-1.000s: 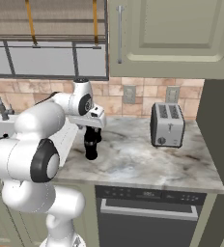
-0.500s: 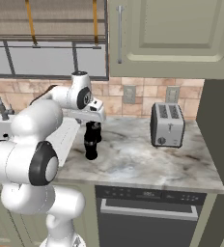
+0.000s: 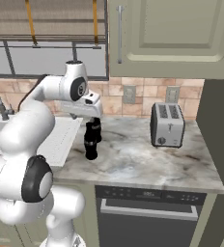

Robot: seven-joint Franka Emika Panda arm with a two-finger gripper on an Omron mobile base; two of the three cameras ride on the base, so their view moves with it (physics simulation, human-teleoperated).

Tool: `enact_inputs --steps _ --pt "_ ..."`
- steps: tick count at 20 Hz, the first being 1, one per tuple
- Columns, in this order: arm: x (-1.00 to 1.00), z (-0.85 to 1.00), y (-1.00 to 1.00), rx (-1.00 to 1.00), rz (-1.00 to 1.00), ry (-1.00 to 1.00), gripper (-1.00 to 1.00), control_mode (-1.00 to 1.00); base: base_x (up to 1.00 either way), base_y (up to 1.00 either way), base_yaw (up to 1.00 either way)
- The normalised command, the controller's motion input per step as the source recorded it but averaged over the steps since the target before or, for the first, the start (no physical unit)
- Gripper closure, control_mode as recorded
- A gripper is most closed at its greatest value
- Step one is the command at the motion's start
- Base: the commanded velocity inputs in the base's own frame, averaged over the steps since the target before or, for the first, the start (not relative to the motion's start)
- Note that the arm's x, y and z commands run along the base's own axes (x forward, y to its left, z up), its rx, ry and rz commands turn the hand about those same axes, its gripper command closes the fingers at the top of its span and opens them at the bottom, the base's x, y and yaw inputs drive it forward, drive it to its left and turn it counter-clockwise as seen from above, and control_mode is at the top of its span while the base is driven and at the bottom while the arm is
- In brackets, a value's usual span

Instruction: Place the large bottle from the dining counter next to the other large bottle outside the sink, and place the small bottle from the dining counter next to the other small bottle inside the sink.

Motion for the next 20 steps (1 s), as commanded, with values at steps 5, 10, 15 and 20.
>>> enact_inputs --steps 5,10,15,20 --pt "-0.63 0.29 0.02 0.0 0.0 -0.05 -1.0 -1.0 0.0 0.0 0.0" --pt "-0.21 0.04 0.06 0.0 0.0 -0.09 -1.0 -1.0 0.0 0.0 0.0" --pt "-0.17 0.0 0.11 0.0 0.0 -0.23 -1.0 -1.0 0.0 0.0 0.0" --pt "-0.35 0.05 0.16 0.0 0.0 -0.18 -1.0 -1.0 0.0 0.0 0.0"
